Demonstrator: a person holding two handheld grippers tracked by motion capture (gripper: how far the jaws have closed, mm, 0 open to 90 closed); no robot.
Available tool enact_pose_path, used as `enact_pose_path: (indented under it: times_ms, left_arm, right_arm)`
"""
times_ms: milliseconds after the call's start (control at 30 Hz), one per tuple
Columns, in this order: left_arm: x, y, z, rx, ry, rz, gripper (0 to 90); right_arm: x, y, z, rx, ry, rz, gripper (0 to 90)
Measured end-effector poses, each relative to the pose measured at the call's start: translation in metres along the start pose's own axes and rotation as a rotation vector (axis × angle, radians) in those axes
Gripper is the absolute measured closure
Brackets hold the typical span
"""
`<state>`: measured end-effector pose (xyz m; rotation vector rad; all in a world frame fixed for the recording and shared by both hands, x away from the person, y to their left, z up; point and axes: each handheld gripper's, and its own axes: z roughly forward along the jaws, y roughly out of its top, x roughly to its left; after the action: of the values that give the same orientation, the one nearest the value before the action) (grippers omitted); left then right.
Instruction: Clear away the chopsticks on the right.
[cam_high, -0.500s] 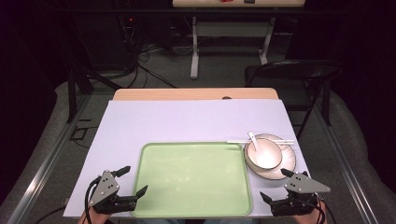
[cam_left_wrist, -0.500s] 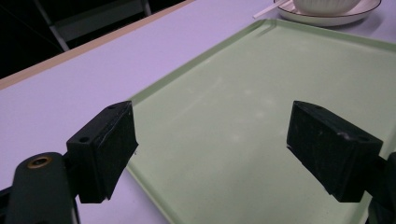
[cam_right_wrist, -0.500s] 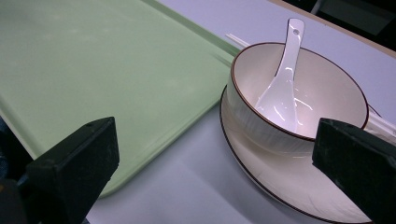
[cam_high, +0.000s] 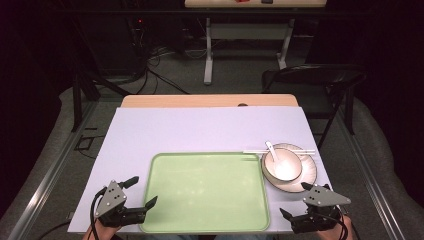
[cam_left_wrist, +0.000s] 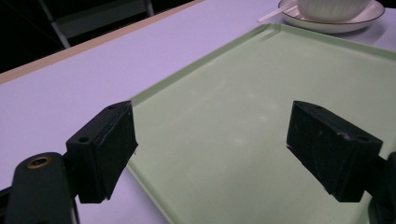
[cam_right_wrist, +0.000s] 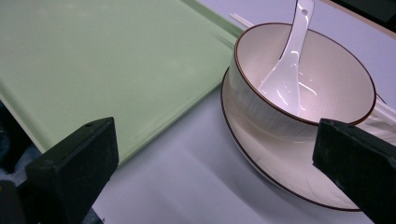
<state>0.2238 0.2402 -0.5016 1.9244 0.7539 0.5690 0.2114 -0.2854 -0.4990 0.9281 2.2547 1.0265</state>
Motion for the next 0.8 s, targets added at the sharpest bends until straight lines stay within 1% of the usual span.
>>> enact_pose_path:
  times_ms: [33,67,167,233,267,300,333,400,467,500,533,667,700,733,767,800]
  left_arm:
    - [0.0,0.0,0.0,0.0,0.0,0.0,15.8]
    - [-0.001,0.0,0.0,0.004,-0.015,0.015,15.8]
    - [-0.002,0.001,0.001,0.015,-0.024,0.031,15.8]
    - [-0.002,0.001,0.001,0.013,-0.024,0.032,15.9]
    - [-0.002,0.0,0.0,0.011,-0.023,0.03,15.9]
    - [-0.002,0.0,-0.001,0.006,-0.018,0.025,15.8]
    - [-0.002,0.0,-0.002,0.005,-0.02,0.024,15.8]
    - [-0.002,0.0,-0.002,0.002,-0.028,0.026,15.8]
    - [-0.002,-0.001,-0.003,0.0,-0.029,0.029,15.9]
    - [-0.002,-0.001,-0.003,0.001,-0.031,0.03,15.8]
    - [-0.002,-0.001,-0.003,0.005,-0.031,0.031,15.8]
    - [-0.001,-0.002,-0.005,0.003,-0.022,0.027,15.8]
    - [-0.001,-0.002,-0.005,0.003,-0.02,0.023,15.8]
    - [-0.001,-0.002,-0.005,0.002,-0.021,0.023,15.8]
    - [-0.001,-0.002,-0.005,0.002,-0.021,0.023,15.8]
    - [-0.001,-0.002,-0.005,0.001,-0.02,0.023,15.8]
  right_arm:
    - [0.0,0.0,0.0,0.0,0.0,0.0,0.0]
    - [-0.002,0.001,0.0,0.018,0.017,-0.019,0.0]
    - [-0.005,0.004,-0.002,0.035,0.026,-0.034,0.0]
    - [-0.006,0.005,-0.003,0.037,0.028,-0.034,0.0]
    - [-0.009,0.006,-0.004,0.047,0.034,-0.03,0.0]
    - [-0.013,0.008,-0.007,0.038,0.034,-0.033,0.0]
    - [-0.014,0.009,-0.008,0.045,0.036,-0.034,0.0]
    - [-0.019,0.012,-0.009,0.06,0.064,-0.057,0.0]
    - [-0.023,0.015,-0.007,0.092,0.071,-0.071,0.0]
    - [-0.025,0.016,-0.006,0.093,0.078,-0.072,0.0]
    - [-0.027,0.017,-0.006,0.105,0.086,-0.077,0.0]
    - [-0.036,0.025,-0.003,0.125,0.089,-0.111,0.0]
    - [-0.039,0.028,-0.003,0.129,0.089,-0.115,0.0]
    - [-0.043,0.03,-0.003,0.14,0.095,-0.108,0.0]
    - [-0.043,0.03,-0.003,0.14,0.095,-0.108,0.0]
    - [-0.049,0.035,-0.003,0.15,0.094,-0.125,0.0]
